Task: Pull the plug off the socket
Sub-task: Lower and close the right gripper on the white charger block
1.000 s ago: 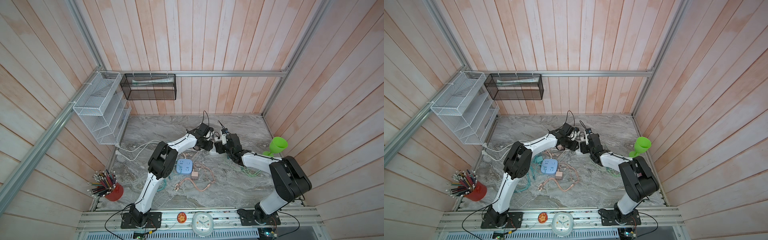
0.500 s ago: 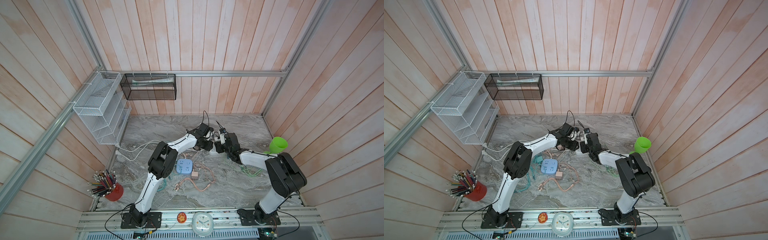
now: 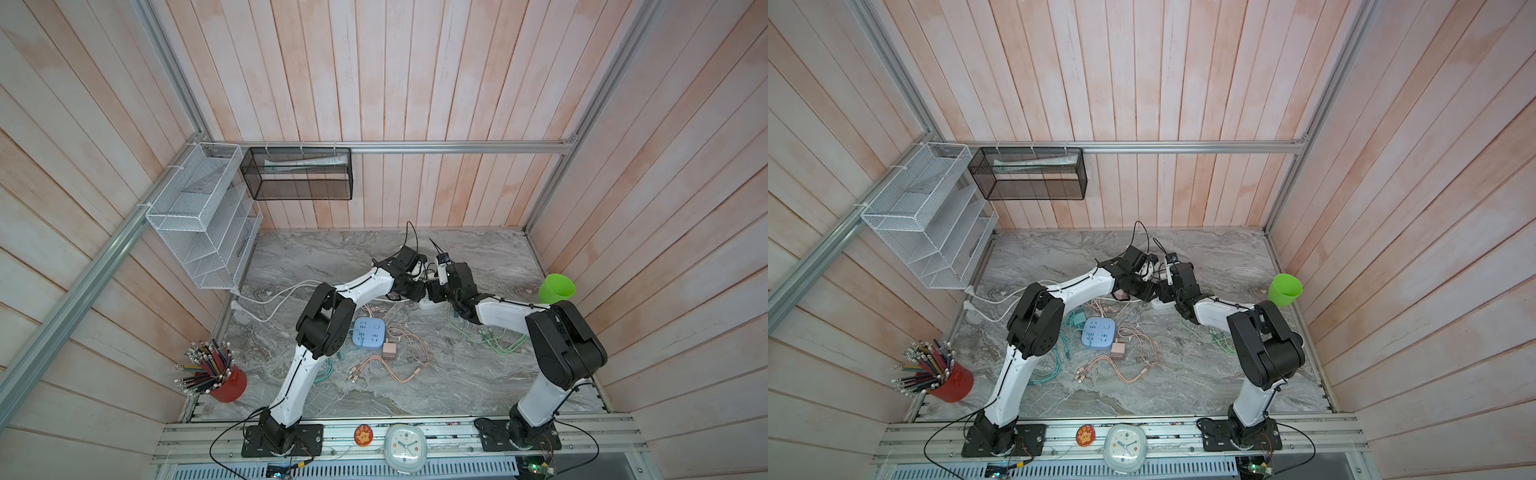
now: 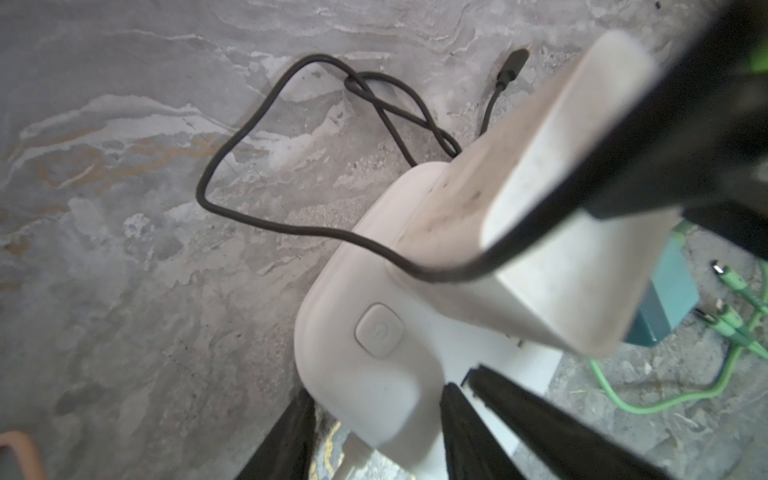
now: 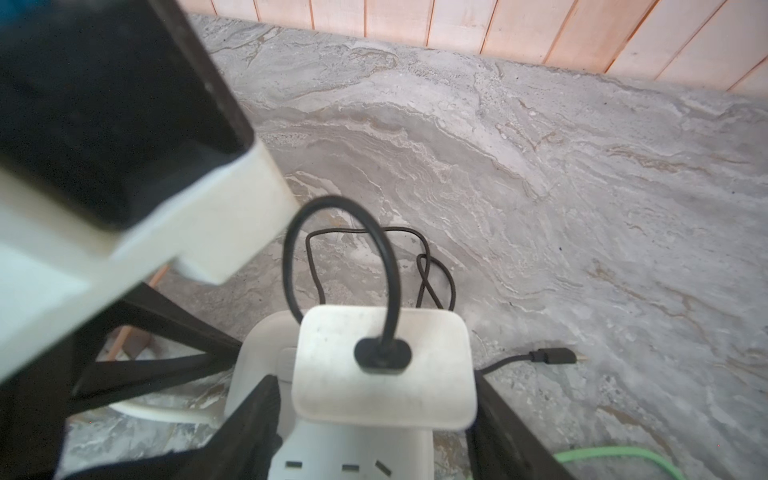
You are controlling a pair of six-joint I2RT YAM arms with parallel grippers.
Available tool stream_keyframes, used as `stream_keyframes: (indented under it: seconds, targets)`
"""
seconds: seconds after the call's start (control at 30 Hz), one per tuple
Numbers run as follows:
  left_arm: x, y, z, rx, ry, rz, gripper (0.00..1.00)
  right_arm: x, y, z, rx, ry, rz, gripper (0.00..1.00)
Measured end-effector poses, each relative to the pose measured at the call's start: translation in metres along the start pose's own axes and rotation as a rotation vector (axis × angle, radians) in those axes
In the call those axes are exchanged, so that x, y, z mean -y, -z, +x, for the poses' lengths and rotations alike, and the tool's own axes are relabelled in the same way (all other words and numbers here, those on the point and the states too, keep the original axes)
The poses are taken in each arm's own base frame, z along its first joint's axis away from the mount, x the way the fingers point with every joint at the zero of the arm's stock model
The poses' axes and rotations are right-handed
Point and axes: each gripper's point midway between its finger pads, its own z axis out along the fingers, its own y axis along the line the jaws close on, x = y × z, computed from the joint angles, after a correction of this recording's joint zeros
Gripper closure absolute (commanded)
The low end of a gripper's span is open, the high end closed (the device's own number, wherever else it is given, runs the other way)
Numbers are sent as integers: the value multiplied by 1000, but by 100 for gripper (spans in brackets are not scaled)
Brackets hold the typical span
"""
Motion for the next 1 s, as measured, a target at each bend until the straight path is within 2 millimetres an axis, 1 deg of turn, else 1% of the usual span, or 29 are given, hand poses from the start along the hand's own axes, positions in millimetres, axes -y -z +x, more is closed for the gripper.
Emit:
stream_keyframes:
  seconds: [0.3,0.7,0.8,0.87,1.0]
  targets:
    - [0,0,0,1,0,1,49,3,0,-2,7,21,19,31]
    - [1,0,0,25,-26,7,50,6,-11,-1,5,64,13,37]
    - [1,0,0,26,-29,8,50,7,-12,0,3,67,5,43]
    - [1,0,0,26,-30,8,50,6,-12,0,4,69,-1,45]
    - [1,0,0,27,-30,8,50,5,-12,-1,4,67,-6,53]
